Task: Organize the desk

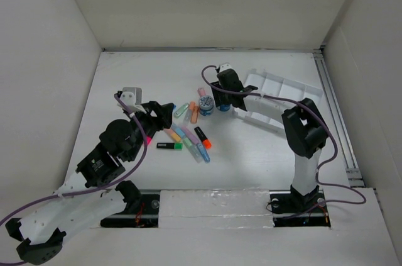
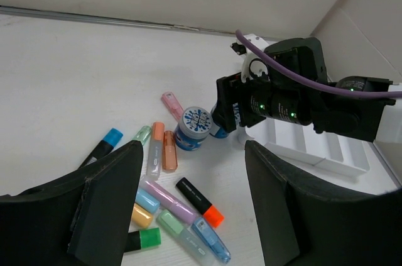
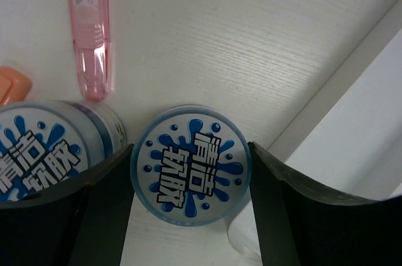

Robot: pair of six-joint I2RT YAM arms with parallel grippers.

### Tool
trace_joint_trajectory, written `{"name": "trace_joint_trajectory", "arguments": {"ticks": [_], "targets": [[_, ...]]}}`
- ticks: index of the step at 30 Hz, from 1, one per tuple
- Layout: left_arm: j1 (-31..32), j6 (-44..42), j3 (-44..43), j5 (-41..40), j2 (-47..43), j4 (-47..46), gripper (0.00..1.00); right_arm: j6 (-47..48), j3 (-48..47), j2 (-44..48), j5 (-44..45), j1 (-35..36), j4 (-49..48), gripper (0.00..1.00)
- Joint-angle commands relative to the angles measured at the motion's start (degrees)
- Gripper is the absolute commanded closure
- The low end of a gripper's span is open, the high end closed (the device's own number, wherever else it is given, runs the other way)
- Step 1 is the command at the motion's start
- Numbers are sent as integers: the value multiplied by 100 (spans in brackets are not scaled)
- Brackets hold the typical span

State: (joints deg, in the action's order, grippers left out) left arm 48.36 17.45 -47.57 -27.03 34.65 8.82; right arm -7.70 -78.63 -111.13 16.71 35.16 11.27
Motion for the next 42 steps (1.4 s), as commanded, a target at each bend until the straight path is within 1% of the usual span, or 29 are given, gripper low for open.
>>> {"name": "trace_joint_trajectory", "arguments": {"ticks": [1, 3, 4, 6, 7, 9, 11, 12, 14, 19, 26, 30, 33, 38, 42], "targets": [[-11, -23, 46, 13, -55, -258, 38, -11, -179, 12, -185, -62, -397, 35], [-11, -23, 55, 31, -46, -249, 38, -56, -100, 91, -203, -62, -537, 42], [-11, -23, 64, 39, -38, -258, 38, -99, -48, 144, -186, -62, -625, 48], [-11, -23, 64, 57, -11, -249, 38, -187, 102, 468, -124, -114, -783, 52], [-11, -23, 55, 66, -11, -258, 38, -275, 137, 618, -115, -114, -854, 52], [-11, -23, 64, 75, 15, -267, 38, -345, 286, 1127, -203, -403, -1056, 52], [-11, -23, 55, 92, 6, -258, 38, -442, 322, 1330, -396, -667, -1065, 53], [-11, -23, 55, 84, 6, -258, 38, -469, 261, 1444, -449, -938, -1065, 53], [-11, -23, 55, 92, -29, -249, 38, -486, 164, 1454, -581, -1177, -1013, 53], [-11, -31, 64, 110, -64, -267, 38, -486, -73, 1192, -581, -1756, -802, 53], [-11, -31, 81, 110, -64, -275, 39, -425, -626, 559, -836, -2206, -626, 53], [-11, -40, 73, 119, -38, -267, 39, -311, -1110, 172, -889, -2206, -451, 53], [-11, -40, 73, 110, -46, -258, 39, -284, -1427, -144, -670, -2206, -187, 53], [-11, -40, 73, 101, -82, -258, 39, -284, -1366, -321, -266, -2206, -265, 53], [-11, -40, 90, 101, -91, -267, 39, -407, -1269, -356, 95, -2101, -353, 55]]}}
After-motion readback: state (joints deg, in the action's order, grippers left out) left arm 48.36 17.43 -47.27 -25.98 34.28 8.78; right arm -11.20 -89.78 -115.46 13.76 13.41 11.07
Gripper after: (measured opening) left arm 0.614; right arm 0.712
